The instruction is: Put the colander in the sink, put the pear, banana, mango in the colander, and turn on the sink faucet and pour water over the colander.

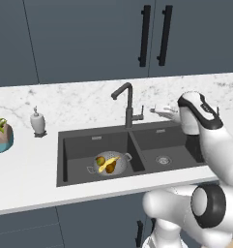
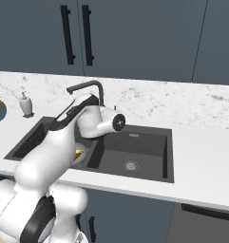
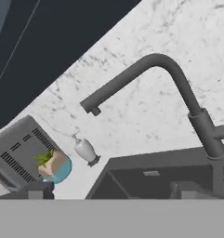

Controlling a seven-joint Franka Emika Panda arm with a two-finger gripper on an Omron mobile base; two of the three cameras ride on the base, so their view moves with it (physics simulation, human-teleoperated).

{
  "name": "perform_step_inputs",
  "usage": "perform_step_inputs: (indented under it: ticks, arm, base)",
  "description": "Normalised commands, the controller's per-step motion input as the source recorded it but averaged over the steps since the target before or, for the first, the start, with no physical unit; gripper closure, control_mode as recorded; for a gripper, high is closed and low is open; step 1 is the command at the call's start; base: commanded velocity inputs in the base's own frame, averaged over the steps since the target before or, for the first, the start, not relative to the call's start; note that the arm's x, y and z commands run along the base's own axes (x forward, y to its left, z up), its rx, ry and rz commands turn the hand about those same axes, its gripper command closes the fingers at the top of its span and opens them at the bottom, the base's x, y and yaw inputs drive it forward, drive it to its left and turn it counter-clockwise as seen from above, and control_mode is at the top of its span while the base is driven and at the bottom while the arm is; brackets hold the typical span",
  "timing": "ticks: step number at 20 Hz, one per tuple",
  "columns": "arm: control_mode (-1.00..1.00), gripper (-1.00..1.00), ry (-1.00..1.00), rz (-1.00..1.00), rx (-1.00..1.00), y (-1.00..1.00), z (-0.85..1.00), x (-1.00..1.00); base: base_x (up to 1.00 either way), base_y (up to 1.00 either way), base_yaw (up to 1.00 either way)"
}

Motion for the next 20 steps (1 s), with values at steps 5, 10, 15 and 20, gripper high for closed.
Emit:
perform_step_inputs:
  ticks: [5,10,15,20]
  arm:
    - [-1.00,-1.00,-0.45,0.39,-0.21,-0.35,-0.14,0.05]
    - [-1.00,-1.00,-0.36,0.25,-0.32,-0.25,-0.07,0.39]
    - [-1.00,-1.00,-0.29,0.07,-0.25,-0.02,-0.33,0.40]
    - [-1.00,-1.00,-0.24,-0.01,-0.02,0.00,-0.48,0.38]
  base:
    - [0.00,0.00,0.00]
    - [0.00,0.00,0.00]
    - [0.00,0.00,0.00]
    - [0.00,0.00,0.00]
